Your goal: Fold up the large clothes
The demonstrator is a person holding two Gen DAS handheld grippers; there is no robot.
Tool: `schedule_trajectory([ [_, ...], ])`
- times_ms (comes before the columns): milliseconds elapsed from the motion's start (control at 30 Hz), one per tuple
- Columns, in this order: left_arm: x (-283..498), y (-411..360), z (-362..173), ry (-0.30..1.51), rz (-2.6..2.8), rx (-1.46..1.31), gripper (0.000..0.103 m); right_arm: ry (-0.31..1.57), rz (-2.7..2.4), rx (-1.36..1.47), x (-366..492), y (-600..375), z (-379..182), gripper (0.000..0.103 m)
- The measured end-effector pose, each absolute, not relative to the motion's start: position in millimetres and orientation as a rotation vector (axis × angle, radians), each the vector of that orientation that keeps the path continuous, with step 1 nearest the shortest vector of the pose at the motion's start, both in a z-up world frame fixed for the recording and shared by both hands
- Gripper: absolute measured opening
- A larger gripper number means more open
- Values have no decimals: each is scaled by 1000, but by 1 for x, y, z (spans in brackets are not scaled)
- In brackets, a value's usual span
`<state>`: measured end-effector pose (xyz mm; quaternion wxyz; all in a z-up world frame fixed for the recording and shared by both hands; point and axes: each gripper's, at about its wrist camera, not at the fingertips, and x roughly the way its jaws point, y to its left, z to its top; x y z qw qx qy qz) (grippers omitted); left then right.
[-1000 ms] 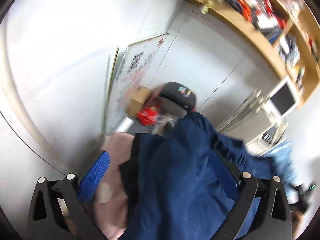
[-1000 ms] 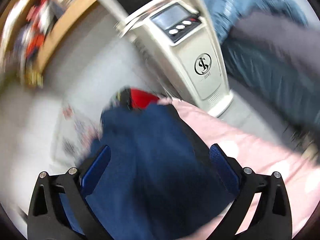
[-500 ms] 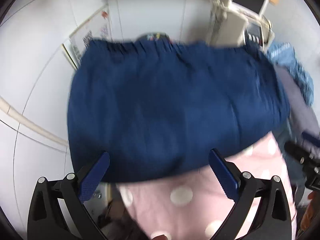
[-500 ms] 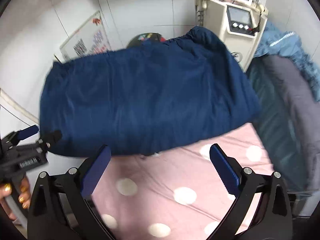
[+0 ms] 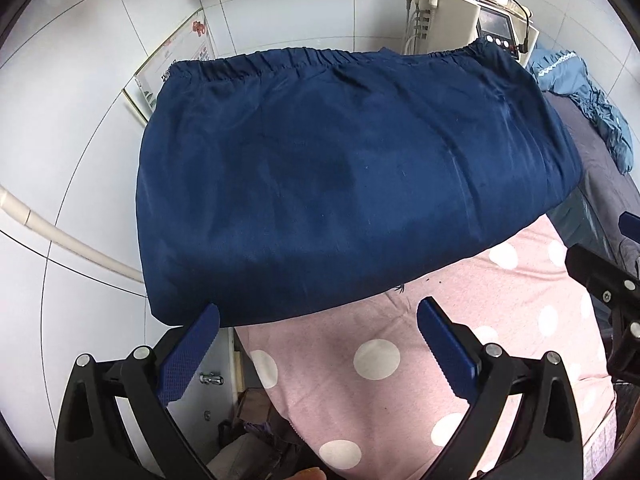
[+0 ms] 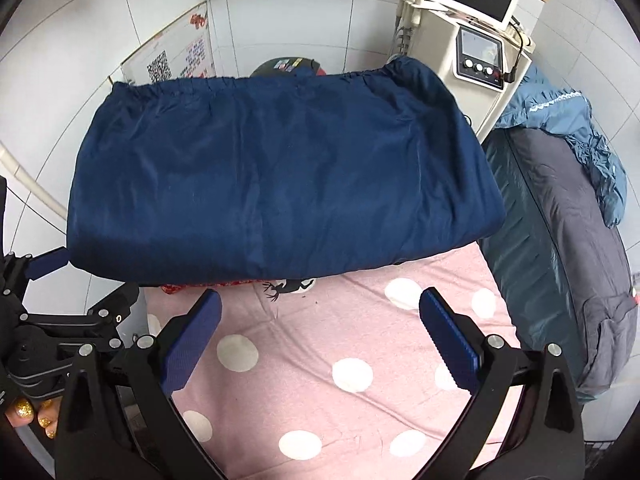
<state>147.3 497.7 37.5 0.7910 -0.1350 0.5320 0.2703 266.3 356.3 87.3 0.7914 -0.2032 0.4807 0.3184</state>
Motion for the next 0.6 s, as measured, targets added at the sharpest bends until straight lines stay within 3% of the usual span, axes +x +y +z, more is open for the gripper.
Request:
schedule_trajectory([
  [600,152,503,27,1179,574,-296,97,1056,675,-469,266,364,78,98],
])
